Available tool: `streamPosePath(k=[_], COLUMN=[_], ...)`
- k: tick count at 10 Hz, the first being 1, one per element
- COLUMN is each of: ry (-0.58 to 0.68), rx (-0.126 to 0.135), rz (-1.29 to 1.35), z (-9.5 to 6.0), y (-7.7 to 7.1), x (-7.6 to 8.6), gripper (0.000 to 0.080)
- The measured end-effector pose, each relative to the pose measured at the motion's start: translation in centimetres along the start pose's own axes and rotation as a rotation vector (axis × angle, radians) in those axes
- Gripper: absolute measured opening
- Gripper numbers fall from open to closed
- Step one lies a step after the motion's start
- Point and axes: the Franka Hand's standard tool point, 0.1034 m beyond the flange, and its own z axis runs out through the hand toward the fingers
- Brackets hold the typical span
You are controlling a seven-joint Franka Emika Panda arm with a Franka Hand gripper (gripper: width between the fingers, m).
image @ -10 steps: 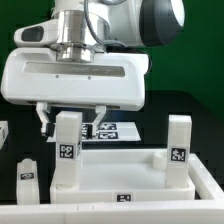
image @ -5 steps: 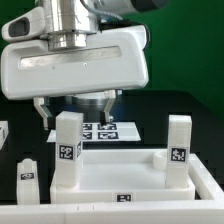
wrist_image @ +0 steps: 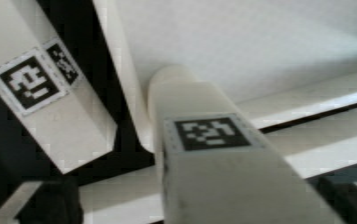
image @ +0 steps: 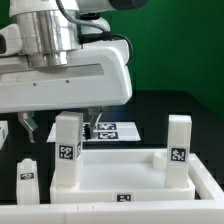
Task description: Assemble desk
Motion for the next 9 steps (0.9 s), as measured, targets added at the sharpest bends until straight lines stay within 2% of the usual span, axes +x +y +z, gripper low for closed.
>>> streamPosePath(k=[1,2,3,4,5,7,9], ry=[0.0,0.0,-0.001,-0.001,-0.001,-0.002,-0.003], rx=[0.003,0.002,0.004,0.004,0.004,0.004,0.003], rz=[0.013,0.014,0.068,0.156,0.221,0.379,0.685], z=[0.04,0.04,0.05,0.06,0.08,0.11,0.29], y=[-0.07,0.02,-0.03,-0.06,-0.06,-0.16,-0.85], x=[-0.04,-0.03,-0.04,-0.05,-0.06,-0.06,-0.06], gripper=[0.0648,0.0506,0.0506,0.0367,0.0284,0.0284,0.0284])
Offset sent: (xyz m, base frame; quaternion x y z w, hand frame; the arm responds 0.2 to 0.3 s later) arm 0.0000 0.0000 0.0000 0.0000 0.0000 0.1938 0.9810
